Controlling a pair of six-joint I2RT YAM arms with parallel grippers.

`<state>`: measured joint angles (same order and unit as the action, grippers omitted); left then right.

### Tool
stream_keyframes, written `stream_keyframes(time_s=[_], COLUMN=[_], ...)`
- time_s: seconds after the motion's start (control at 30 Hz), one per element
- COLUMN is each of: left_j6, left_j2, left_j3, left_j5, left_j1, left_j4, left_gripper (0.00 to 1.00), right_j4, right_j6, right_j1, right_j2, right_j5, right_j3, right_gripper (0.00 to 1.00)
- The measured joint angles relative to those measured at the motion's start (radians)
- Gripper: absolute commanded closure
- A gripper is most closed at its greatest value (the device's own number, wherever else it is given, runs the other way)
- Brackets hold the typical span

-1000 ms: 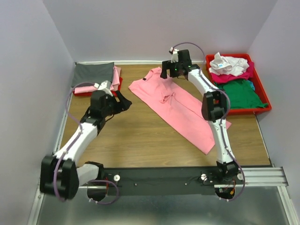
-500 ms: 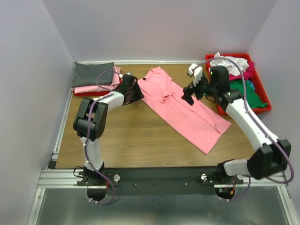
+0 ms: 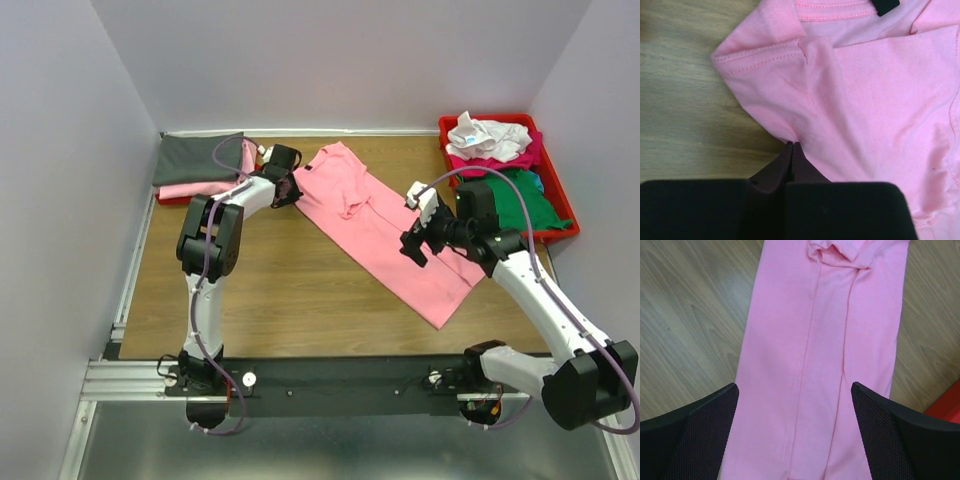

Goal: Fold and stack the t-shirts
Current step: Fold the tshirt

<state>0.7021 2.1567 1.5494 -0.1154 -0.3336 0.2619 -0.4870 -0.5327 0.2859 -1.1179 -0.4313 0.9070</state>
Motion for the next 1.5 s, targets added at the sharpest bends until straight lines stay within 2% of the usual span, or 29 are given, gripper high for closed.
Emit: stream_keyframes(time_s=[0.17, 0.3, 0.37, 0.4, 0.43, 0.53, 0.63, 0.77, 0.9, 1.07, 1.17, 1.3, 1.37, 1.5], left_j6=[-0.049, -0.095, -0.123, -0.137, -0.167, -0.206, -0.262, -0.348, -0.442, -0.478, -0.473, -0.47, -0.474, -0.51], left_j2=[0.046, 0.101, 0.111, 0.112, 0.112, 0.108, 0.078, -0.072, -0.384, -0.782, -0.918, -0.932, -0.92, -0.799], left_j3=[0.122, 0.257, 0.299, 0.317, 0.333, 0.349, 0.336, 0.245, 0.047, -0.323, -0.553, -0.771, -0.82, -0.777], left_j5=[-0.026, -0.032, -0.022, -0.01, 0.009, 0.057, 0.131, 0.273, 0.364, 0.455, 0.451, 0.351, 0.307, 0.2], left_j1=[0.018, 0.06, 0.09, 0.11, 0.132, 0.172, 0.193, 0.182, 0.14, -0.003, -0.212, -0.562, -0.686, -0.809], left_j4=[0.116, 0.188, 0.222, 0.236, 0.248, 0.256, 0.264, 0.256, 0.184, -0.04, -0.165, -0.256, -0.293, -0.381], left_gripper=[1.0, 0.98, 0.82, 0.66, 0.59, 0.46, 0.43, 0.42, 0.41, 0.42, 0.43, 0.43, 0.43, 0.43], right_j4=[-0.119, -0.231, -0.259, -0.272, -0.279, -0.285, -0.282, -0.28, -0.276, -0.226, -0.203, -0.181, -0.181, -0.177], right_j6=[-0.135, -0.19, -0.195, -0.196, -0.196, -0.194, -0.203, -0.243, -0.193, -0.047, 0.023, 0.078, 0.095, 0.114], right_j1=[0.0, 0.006, 0.009, 0.009, 0.009, 0.009, 0.009, 0.009, -0.02, -0.192, -0.294, -0.381, -0.389, -0.396], right_j2=[-0.013, -0.111, -0.132, -0.134, -0.134, -0.137, -0.146, -0.148, -0.197, -0.287, -0.294, -0.286, -0.275, -0.239], right_j5=[-0.015, -0.018, -0.002, 0.01, 0.024, 0.08, 0.113, 0.13, 0.152, 0.126, 0.074, 0.009, -0.024, -0.076], right_j3=[0.0, 0.011, 0.011, 0.011, 0.013, 0.037, 0.05, 0.049, 0.077, 0.176, 0.221, 0.238, 0.236, 0.221], right_gripper=[0.0, 0.0, 0.0, 0.0, 0.0, 0.0, 0.0, 0.0, 0.0, 0.04, 0.04, 0.02, 0.02, 0.02])
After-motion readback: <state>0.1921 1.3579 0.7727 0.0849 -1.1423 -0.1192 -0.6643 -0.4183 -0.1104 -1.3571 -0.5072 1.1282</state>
